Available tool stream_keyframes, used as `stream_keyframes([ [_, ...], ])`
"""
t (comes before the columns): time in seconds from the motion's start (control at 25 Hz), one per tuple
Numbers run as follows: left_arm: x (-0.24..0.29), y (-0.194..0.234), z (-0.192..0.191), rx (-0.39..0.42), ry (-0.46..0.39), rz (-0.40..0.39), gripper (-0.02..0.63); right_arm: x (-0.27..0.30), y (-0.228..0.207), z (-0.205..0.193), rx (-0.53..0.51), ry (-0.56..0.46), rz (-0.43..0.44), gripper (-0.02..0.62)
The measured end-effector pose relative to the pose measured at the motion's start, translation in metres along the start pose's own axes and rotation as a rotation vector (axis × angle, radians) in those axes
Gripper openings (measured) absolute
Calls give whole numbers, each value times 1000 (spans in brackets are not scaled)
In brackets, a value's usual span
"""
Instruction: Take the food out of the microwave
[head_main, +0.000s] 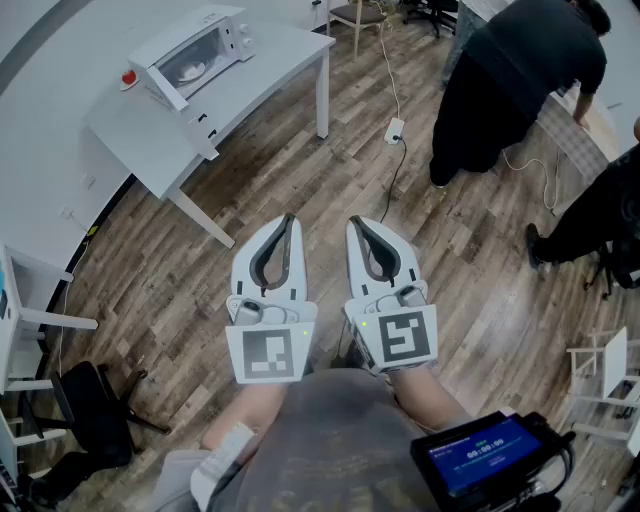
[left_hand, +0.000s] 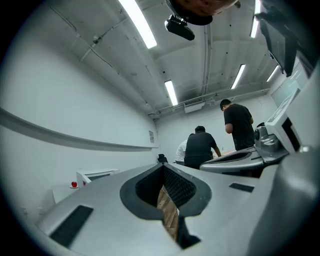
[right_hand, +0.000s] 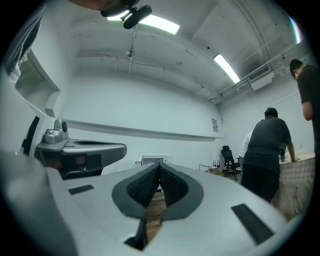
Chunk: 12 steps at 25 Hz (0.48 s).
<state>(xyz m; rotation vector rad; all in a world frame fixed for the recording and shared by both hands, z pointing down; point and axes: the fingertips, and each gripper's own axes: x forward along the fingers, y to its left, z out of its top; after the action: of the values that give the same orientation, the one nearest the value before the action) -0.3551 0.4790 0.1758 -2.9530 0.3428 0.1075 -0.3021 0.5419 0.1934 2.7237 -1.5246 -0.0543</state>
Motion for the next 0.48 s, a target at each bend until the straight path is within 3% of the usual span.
stream_keyframes([
  [0.48,28,-26,-5,2,31,19,8,4,-32,-10,12,-14,39,8],
])
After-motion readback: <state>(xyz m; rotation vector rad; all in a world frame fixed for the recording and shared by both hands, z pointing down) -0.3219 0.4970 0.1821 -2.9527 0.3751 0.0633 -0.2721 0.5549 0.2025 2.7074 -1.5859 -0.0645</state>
